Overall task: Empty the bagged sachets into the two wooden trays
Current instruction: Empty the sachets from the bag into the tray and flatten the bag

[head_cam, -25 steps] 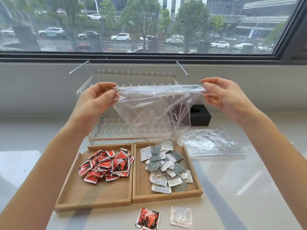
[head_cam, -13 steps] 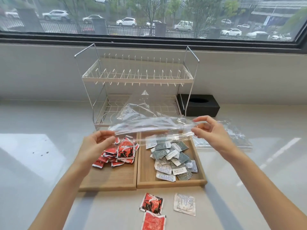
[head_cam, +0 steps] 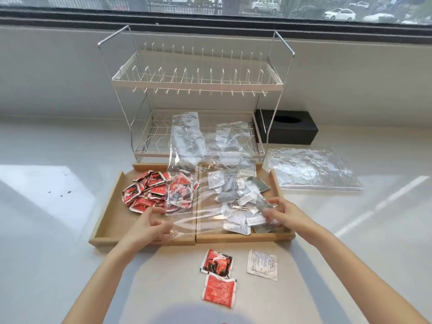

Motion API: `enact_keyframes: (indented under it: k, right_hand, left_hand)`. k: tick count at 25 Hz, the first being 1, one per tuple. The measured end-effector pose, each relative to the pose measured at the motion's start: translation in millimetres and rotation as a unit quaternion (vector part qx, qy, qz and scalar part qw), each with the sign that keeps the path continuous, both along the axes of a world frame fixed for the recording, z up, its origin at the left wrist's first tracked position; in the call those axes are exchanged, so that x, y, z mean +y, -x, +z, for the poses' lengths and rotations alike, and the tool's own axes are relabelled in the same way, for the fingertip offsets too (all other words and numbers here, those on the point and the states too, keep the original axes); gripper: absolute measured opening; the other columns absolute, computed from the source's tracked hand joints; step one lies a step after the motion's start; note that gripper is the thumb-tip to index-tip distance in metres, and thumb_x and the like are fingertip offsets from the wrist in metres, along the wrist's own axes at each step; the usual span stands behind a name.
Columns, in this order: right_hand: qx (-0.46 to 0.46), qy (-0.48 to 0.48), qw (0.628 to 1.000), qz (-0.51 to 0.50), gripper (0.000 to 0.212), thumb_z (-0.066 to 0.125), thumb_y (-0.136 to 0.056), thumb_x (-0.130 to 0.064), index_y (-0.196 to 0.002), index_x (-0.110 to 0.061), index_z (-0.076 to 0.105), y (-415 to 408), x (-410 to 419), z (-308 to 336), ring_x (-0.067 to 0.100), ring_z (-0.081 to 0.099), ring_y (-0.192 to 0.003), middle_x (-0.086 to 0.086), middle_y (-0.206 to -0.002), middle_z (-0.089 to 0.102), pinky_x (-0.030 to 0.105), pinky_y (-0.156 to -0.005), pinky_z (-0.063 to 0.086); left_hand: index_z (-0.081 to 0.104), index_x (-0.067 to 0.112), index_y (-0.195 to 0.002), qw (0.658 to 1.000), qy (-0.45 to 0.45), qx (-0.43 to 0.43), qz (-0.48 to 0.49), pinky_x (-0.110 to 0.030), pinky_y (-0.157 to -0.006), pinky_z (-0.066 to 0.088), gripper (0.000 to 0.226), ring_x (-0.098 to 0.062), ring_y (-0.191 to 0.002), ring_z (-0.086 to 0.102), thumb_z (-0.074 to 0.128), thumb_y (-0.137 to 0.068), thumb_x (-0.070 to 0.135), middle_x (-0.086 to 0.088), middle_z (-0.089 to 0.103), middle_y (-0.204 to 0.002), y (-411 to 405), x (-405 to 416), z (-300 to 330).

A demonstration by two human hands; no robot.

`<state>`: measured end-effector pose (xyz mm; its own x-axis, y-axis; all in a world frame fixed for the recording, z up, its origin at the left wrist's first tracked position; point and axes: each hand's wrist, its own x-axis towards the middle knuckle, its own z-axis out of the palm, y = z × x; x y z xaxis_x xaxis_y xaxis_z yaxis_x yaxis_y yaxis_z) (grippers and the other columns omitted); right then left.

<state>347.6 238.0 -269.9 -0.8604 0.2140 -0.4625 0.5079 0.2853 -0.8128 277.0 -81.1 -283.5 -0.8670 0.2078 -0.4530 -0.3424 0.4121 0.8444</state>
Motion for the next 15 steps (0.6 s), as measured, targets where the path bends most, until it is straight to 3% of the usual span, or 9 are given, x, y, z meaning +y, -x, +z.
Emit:
enact_keyframes:
  k: [2, 5, 8, 11, 13, 15]
  right_hand:
    - [0.01, 0.0, 1.0, -0.001, 0.036, 0.053, -0.089, -0.031, -0.117, -0.01, 0.048, 5, -1, 9, 0.002, 0.058, -0.079, -0.006, -0.089, 0.062, 0.008, -0.061, 0.048]
    - [0.004, -0.006, 1.0, 0.004, 0.055, 0.044, -0.088, -0.048, -0.128, -0.01, 0.046, 21, -3, 16, 0.009, 0.059, -0.092, 0.005, -0.113, 0.061, 0.022, -0.08, 0.049]
    - [-0.039, 0.056, 0.998, -0.004, 0.065, 0.032, -0.086, -0.062, -0.137, -0.021, 0.036, 35, -12, 25, 0.016, 0.057, -0.096, 0.005, -0.139, 0.045, 0.029, -0.086, 0.045]
    - [-0.052, 0.121, 0.991, -0.012, 0.067, 0.023, -0.089, -0.059, -0.142, -0.018, 0.028, 41, -17, 30, 0.022, 0.051, -0.116, 0.007, -0.144, 0.04, 0.032, -0.081, 0.045]
    - [-0.063, 0.106, 0.992, -0.01, 0.071, 0.023, -0.088, -0.06, -0.14, -0.012, 0.032, 43, -15, 28, 0.025, 0.046, -0.125, 0.009, -0.142, 0.043, 0.039, -0.095, 0.041]
    - [-0.053, 0.075, 0.995, -0.037, 0.069, 0.028, -0.088, -0.06, -0.131, -0.009, 0.043, 47, -10, 25, 0.024, 0.05, -0.116, 0.01, -0.137, 0.047, 0.037, -0.103, 0.036]
  left_hand:
    - [0.039, 0.017, -0.124, 1.0, 0.001, -0.012, -0.004, -0.027, -0.071, 0.055, 0.047, -0.015, -0.074, 0.064, 0.062, -0.083, 0.019, -0.004, 0.066, -0.088, 2, 2, 3]
    - [0.043, 0.015, -0.122, 0.999, 0.0, -0.024, 0.03, -0.013, -0.051, 0.052, 0.037, -0.012, -0.072, 0.059, 0.053, -0.088, 0.028, -0.006, 0.059, -0.095, 6, 10, 9]
    - [0.053, 0.01, -0.108, 0.998, -0.018, -0.002, 0.067, -0.02, -0.059, 0.05, 0.027, -0.011, -0.075, 0.061, 0.045, -0.092, 0.031, -0.007, 0.063, -0.095, 16, 17, 8]
    - [0.058, 0.0, -0.105, 0.992, -0.041, 0.009, 0.118, -0.021, -0.058, 0.049, 0.029, -0.014, -0.065, 0.056, 0.051, -0.09, 0.023, -0.006, 0.058, -0.077, 24, 20, 1]
    - [0.057, -0.004, -0.105, 0.992, -0.047, 0.002, 0.118, -0.014, -0.049, 0.047, 0.029, -0.012, -0.061, 0.051, 0.053, -0.089, 0.019, -0.003, 0.053, -0.068, 25, 20, -4]
    - [0.055, -0.003, -0.106, 0.992, -0.061, -0.004, 0.107, -0.014, -0.051, 0.045, 0.025, -0.011, -0.063, 0.05, 0.053, -0.088, 0.015, -0.001, 0.052, -0.069, 23, 19, -5]
